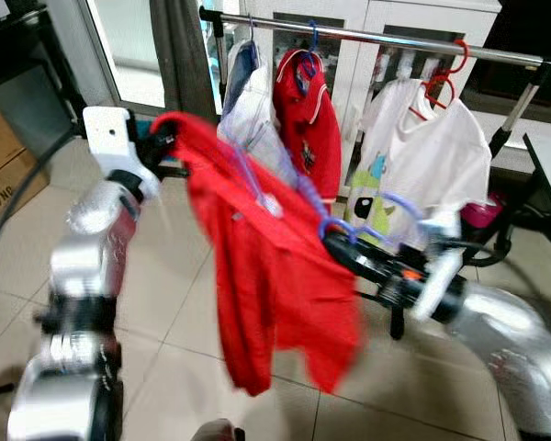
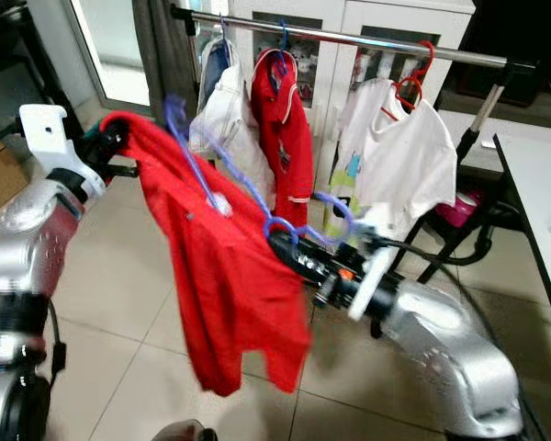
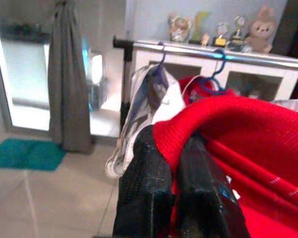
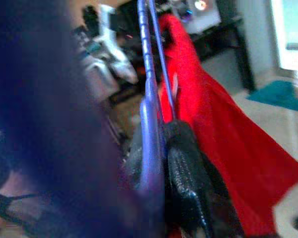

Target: Hang hanger

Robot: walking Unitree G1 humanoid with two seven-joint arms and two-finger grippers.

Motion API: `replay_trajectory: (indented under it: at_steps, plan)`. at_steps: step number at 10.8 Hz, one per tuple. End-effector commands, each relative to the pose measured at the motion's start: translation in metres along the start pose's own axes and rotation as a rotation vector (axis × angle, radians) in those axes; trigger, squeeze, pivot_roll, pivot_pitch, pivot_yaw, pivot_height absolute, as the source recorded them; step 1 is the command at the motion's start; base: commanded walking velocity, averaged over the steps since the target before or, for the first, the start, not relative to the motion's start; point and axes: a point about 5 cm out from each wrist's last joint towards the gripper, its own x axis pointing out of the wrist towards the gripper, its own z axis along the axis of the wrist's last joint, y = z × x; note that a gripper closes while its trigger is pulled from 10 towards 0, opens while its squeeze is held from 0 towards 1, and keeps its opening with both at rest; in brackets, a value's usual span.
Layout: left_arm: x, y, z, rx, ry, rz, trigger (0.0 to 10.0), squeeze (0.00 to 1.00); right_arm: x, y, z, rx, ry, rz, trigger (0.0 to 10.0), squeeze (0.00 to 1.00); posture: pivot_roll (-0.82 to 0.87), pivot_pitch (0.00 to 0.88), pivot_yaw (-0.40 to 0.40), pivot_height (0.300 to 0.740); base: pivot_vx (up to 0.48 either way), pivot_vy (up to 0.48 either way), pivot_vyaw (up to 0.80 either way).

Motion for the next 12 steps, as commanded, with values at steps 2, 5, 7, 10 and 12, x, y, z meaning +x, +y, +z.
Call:
replay_trajectory:
  at_steps: [2, 5, 7, 10, 12]
  plan:
    - [0.007, 0.026, 0.025, 0.033, -0.044, 0.094, 0.0, 0.0, -0.008, -0.007, -0.002, 0.009, 0.02, -0.081, 0.0, 0.0, 0.09, 0.0, 0.024, 0.74, 0.0, 0.0, 0.0]
    - [-0.017, -0.082, -0.021, 0.03, 0.065, -0.504, 0.0, 0.0, 0.027, -0.036, 0.004, 0.069, -0.1, -0.473, 0.0, 0.0, 0.08, 0.0, 0.035, 0.74, 0.0, 0.0, 0.0]
    - [-0.061, -0.105, -0.041, 0.072, 0.156, -0.663, 0.0, 0.0, 0.021, -0.07, 0.006, 0.11, -0.161, -0.795, 0.0, 0.0, 0.1, 0.0, -0.001, 0.74, 0.0, 0.0, 0.0]
    - [-0.071, -0.073, -0.049, 0.058, 0.173, -0.285, 6.4, 0.0, 0.017, -0.061, -0.025, 0.016, 0.071, -0.771, 10.0, 0.0, 0.12, 0.0, -0.037, 0.74, 0.0, 0.0, 0.0]
    - [-0.083, -0.065, -0.055, 0.029, 0.175, -0.135, 10.0, 0.0, 0.003, -0.048, -0.039, 0.031, 0.087, -0.821, 10.0, 0.0, 0.12, 0.004, -0.056, 0.74, 0.0, 0.0, -0.8]
